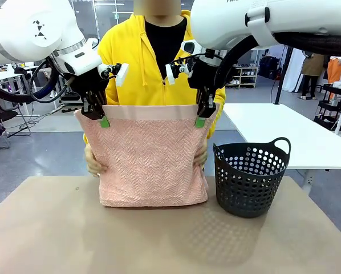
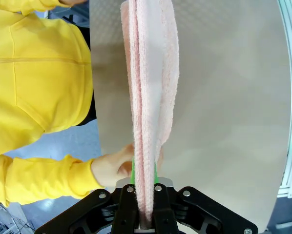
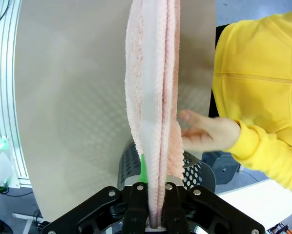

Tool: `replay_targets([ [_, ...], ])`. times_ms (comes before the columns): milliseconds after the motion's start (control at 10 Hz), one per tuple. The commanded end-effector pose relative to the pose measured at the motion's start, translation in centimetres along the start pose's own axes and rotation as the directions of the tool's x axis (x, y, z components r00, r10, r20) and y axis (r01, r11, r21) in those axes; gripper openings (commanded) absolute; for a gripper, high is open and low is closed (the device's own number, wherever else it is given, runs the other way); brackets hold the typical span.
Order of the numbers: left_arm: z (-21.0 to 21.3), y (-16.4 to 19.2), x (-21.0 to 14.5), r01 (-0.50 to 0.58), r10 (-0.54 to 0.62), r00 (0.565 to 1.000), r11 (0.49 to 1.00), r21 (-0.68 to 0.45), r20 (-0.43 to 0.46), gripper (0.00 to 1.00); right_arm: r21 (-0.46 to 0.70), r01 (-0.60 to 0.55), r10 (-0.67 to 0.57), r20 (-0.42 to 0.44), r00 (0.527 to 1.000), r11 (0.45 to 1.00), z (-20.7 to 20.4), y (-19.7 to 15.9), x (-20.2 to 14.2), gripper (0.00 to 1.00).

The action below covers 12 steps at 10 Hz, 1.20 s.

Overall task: Fold the towel.
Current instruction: Release the end of the 100 cm Hotel Towel you were holding.

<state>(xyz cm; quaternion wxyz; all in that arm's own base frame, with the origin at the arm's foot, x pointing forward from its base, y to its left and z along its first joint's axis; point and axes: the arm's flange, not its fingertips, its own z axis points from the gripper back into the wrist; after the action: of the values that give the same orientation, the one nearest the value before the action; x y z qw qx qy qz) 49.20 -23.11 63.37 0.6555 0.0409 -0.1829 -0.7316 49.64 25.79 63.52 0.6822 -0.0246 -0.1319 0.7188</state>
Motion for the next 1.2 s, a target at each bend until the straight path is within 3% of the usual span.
replay_targets([
  [0, 0.18, 0.1, -0.1, 0.0, 0.0, 1.0, 1.0, 0.004, -0.002, 0.0, -0.005, -0.003, 0.003, -0.01, 1.0, 1.0, 0.05, -0.04, -0.11, 0.0],
  [1100, 0.18, 0.1, -0.1, 0.0, 0.0, 1.0, 1.0, 0.004, -0.002, 0.0, -0.005, -0.003, 0.003, -0.01, 1.0, 1.0, 0.05, -0.04, -0.11, 0.0],
])
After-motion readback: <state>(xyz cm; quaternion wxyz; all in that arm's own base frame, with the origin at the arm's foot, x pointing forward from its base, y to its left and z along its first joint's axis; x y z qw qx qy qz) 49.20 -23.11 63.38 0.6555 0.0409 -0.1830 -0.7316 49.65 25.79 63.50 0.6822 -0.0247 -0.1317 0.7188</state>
